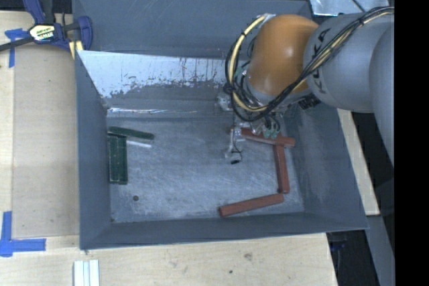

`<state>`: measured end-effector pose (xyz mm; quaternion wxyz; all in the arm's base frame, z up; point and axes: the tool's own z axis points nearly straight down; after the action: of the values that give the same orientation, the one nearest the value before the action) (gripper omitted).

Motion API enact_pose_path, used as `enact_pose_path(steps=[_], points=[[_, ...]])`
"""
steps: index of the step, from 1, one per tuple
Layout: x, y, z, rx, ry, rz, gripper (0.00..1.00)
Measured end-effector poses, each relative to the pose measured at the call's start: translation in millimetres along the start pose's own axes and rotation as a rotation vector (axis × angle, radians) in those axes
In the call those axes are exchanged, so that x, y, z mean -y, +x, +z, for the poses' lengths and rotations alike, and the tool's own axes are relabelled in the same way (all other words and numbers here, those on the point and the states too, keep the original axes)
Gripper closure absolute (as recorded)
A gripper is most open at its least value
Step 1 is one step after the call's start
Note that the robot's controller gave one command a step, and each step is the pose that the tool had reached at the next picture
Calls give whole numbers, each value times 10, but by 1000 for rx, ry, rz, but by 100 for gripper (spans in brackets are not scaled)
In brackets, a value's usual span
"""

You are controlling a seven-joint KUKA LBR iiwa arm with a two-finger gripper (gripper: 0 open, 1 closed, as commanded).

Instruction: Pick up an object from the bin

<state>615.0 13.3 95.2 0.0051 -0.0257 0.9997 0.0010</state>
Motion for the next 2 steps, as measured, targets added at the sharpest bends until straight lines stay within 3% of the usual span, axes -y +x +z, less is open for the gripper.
enact_pose_path(steps=[1,2], points=[[346,27,169,-9,3,-4,0],[613,-40,197,-6,1,89,0]])
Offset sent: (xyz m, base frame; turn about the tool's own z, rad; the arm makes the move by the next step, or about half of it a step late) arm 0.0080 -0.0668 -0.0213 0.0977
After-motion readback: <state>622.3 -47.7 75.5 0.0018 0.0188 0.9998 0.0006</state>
